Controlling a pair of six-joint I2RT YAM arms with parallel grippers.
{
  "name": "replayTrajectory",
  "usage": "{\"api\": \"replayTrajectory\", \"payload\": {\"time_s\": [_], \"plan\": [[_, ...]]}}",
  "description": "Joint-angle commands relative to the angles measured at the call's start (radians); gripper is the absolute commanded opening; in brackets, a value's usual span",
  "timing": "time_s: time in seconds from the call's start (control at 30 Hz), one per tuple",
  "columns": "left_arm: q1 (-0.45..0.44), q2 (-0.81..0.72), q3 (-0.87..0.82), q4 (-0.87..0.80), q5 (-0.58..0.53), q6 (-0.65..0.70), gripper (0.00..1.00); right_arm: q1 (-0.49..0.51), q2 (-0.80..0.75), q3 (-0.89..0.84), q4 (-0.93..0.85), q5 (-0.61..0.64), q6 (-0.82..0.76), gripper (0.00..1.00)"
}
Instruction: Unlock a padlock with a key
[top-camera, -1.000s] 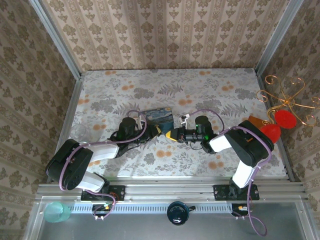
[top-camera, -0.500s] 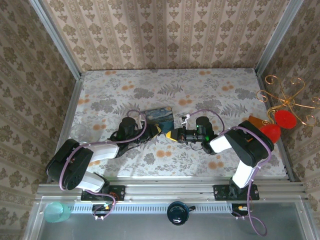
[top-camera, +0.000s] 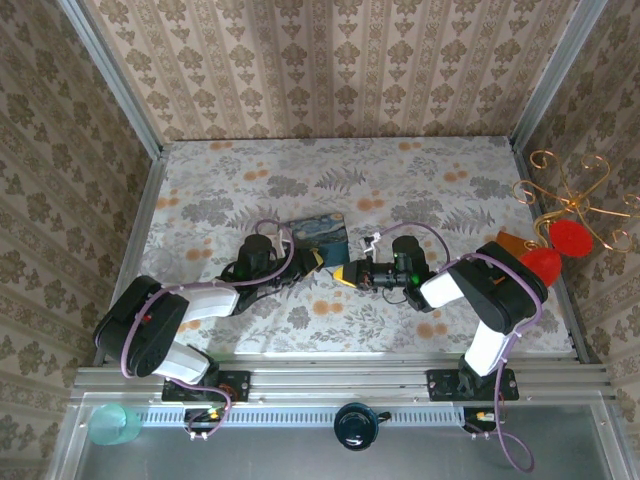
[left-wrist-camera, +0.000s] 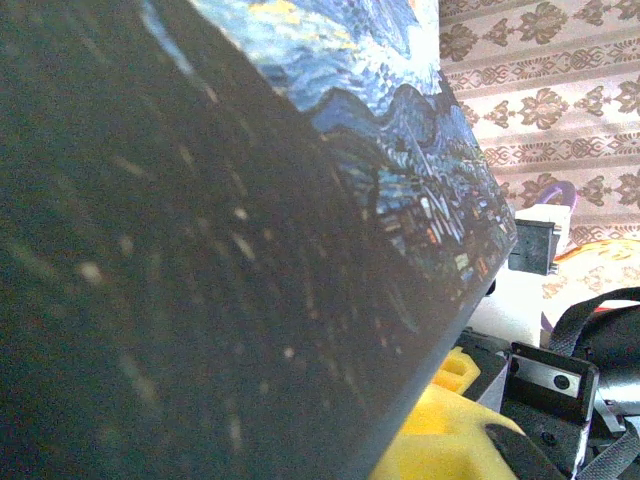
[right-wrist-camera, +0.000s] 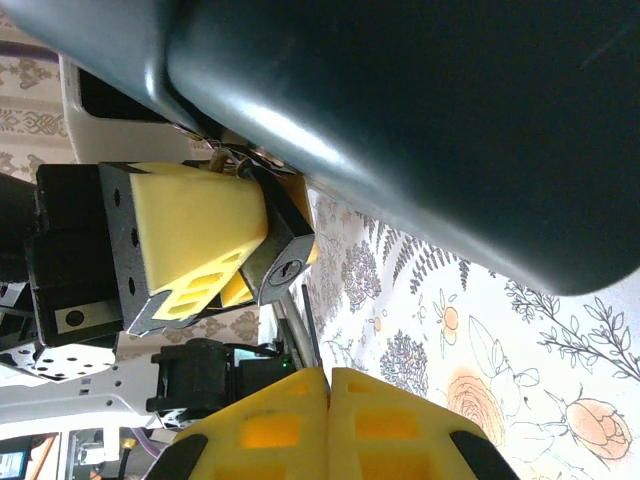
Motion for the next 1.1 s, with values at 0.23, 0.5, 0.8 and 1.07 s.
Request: {"api": "replayTrajectory", "payload": {"time_s": [0.23, 0.5, 0.8, 1.07], "plan": [[-0.009, 0.006, 0.020, 0.097, 0.030, -0.008, 0.10, 0.010, 0.013, 0.024, 0.014, -0.009, 0.005, 0.00], [-0.021, 0.022, 0.039, 0.094, 0.052, 0.001, 0.11, 0.010, 0.042, 0.061, 0.045, -0.009, 0.030, 0.00], [-0.030, 0.026, 0.035, 0.119, 0.056, -0.016, 0.15, 0.005, 0.059, 0.071, 0.074, 0.013, 0.054, 0.00], [-0.042, 0.038, 0.038, 0.142, 0.053, -0.019, 0.15, -0.020, 0.081, 0.047, 0.108, 0.104, 0.117, 0.00]]}}
